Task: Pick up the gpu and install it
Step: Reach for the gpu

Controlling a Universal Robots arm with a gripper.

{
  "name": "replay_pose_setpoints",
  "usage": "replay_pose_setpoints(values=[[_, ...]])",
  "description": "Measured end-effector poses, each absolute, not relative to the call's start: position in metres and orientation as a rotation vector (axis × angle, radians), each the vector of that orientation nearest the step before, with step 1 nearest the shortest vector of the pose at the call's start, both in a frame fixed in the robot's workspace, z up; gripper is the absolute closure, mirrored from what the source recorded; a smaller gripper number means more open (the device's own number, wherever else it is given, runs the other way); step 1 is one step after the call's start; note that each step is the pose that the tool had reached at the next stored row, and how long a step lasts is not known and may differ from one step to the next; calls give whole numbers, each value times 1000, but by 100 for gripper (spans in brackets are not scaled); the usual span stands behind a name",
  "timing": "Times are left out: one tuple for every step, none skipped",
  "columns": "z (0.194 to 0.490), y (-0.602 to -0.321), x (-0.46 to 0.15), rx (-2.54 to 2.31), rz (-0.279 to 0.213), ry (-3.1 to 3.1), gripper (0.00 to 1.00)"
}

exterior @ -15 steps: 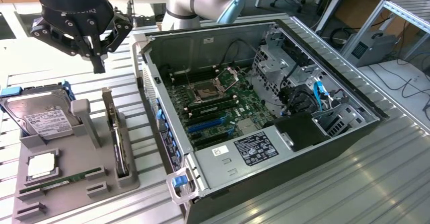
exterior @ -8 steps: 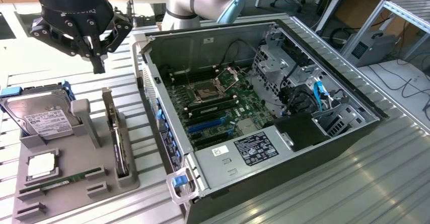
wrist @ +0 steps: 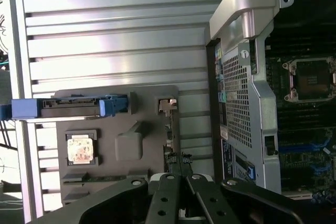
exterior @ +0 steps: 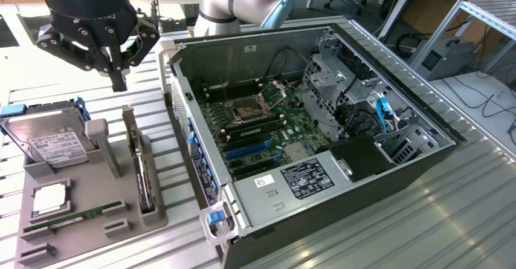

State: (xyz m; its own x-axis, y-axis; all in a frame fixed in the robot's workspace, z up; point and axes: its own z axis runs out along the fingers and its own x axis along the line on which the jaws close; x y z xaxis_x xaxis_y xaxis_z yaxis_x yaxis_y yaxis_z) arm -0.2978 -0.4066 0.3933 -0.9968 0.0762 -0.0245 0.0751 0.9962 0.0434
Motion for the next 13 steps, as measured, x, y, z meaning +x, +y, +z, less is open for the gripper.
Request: replay_pose_setpoints(values=[[393,-408,-298,118,66,3112,89],[393,-410,-298,118,66,3113,89],[393,-411,-298,118,66,3112,89],[393,-412,-298,118,66,3112,89],[393,-412,-298,118,66,3113,89],[393,-413,-298,118,66,3112,89],[393,-414,-298,118,66,3112,89],[393,-415,-298,118,66,3112,89],[393,-416,-298,118,66,3113,89],[393,-417,-298,118,66,3113,89],[393,-418,-298,118,66,3113,89],[393,-418,-298,118,66,3113,89],[393,-419,-298,118,66,3113,89]])
